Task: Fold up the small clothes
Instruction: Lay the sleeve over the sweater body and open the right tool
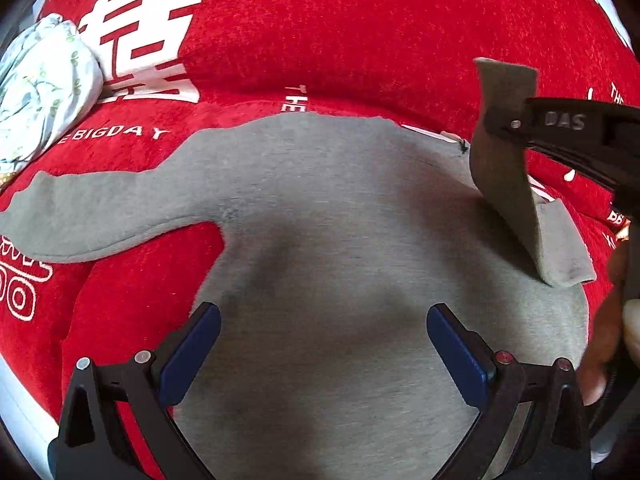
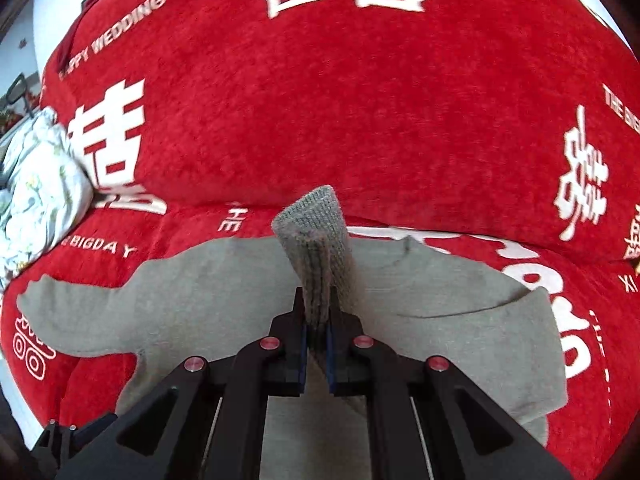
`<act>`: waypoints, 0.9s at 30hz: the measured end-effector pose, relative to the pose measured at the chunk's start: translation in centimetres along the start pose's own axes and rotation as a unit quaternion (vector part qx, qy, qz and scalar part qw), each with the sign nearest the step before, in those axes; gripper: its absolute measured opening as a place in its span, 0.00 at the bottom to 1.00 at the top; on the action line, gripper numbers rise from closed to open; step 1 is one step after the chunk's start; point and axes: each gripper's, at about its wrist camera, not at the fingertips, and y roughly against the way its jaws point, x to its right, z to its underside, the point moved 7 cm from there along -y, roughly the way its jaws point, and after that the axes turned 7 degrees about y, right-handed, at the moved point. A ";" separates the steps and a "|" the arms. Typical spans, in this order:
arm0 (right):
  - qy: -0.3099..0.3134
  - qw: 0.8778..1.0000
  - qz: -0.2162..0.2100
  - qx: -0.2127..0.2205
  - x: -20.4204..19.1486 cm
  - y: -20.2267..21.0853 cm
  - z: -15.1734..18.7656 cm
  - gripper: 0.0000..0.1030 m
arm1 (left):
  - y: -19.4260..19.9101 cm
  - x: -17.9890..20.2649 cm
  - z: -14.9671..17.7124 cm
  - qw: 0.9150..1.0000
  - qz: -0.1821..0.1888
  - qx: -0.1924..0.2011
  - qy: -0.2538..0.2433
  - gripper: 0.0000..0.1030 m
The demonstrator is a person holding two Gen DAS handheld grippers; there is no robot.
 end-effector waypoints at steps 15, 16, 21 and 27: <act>0.038 0.998 -0.022 -0.050 -5.5 -4.5 1.6 0.07 | 0.1 -3.3 0.0 1.000 -0.009 0.000 0.019 1.00; 0.036 0.997 -0.028 -0.056 -5.6 -4.9 1.8 0.07 | 0.1 -3.5 0.1 1.000 -0.011 0.001 0.020 1.00; 0.041 0.996 -0.040 -0.068 -6.3 -5.8 2.6 0.07 | 0.2 -4.6 0.3 0.999 -0.013 0.000 0.031 1.00; 0.055 0.995 -0.049 -0.075 -7.5 -6.3 3.1 0.07 | 1.2 -4.8 0.2 0.999 -0.017 0.013 0.028 1.00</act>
